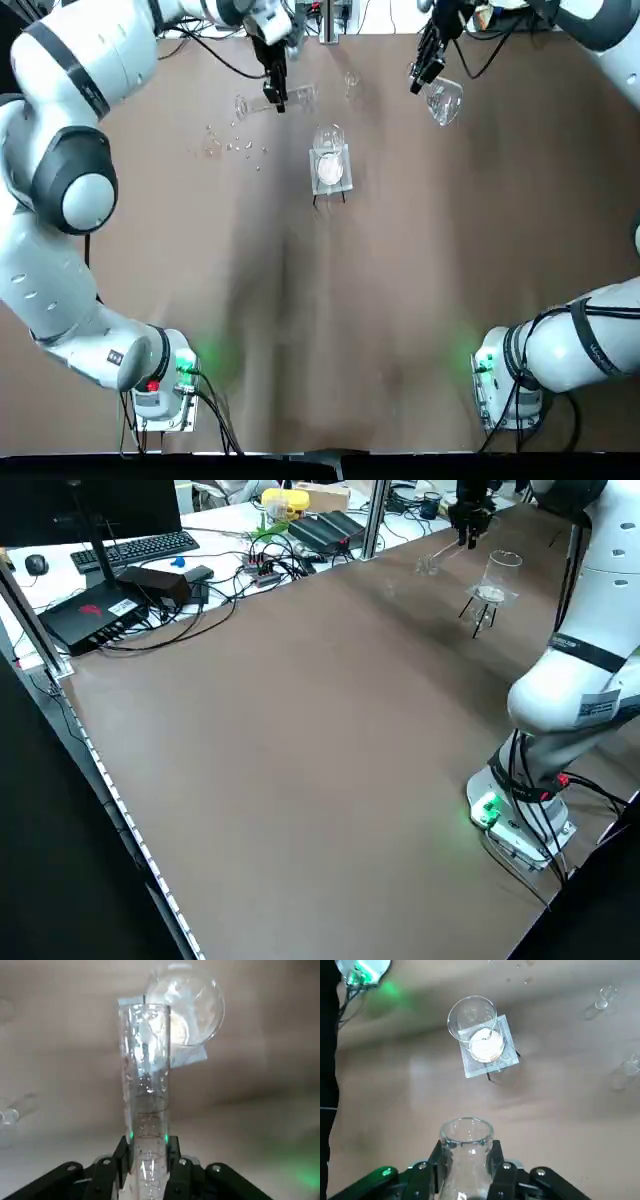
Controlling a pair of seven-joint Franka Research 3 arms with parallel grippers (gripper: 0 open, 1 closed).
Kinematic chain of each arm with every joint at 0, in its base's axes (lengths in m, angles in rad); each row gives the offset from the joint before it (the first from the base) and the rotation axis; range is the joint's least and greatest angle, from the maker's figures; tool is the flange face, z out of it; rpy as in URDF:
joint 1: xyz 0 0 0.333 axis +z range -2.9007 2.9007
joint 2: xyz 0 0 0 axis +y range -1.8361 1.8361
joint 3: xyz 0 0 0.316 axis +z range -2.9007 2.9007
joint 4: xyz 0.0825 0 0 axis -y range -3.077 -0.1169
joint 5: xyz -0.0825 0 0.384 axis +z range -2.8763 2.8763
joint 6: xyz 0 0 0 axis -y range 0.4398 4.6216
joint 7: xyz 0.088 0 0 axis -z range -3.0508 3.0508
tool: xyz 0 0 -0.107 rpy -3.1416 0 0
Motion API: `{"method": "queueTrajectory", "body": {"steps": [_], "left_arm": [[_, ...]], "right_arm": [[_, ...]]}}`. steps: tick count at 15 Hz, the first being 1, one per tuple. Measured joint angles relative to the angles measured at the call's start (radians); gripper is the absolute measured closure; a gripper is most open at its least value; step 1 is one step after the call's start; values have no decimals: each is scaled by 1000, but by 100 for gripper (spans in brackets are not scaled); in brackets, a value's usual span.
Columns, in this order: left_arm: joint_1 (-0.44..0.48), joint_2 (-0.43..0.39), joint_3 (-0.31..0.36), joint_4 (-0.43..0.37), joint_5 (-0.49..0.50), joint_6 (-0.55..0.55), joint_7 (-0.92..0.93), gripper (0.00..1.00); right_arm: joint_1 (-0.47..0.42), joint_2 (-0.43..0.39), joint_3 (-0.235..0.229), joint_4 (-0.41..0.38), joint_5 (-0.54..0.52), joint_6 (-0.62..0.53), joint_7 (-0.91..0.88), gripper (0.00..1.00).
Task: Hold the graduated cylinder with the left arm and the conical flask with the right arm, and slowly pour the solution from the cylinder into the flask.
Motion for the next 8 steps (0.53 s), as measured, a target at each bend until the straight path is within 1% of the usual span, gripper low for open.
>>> {"method": "queueTrajectory", "body": {"steps": [4, 6, 8], "left_arm": [[108, -3, -1, 0, -199, -4, 93, 66], [167, -3, 0, -1, -287, -23, 154, 66], [231, -1, 1, -5, -379, -57, 230, 66]], "right_arm": [[109, 16, 1, 38, -143, 4, 121, 61], [152, 42, 2, 65, -178, 11, 168, 61], [177, 74, 2, 93, -200, 13, 190, 61]]}}
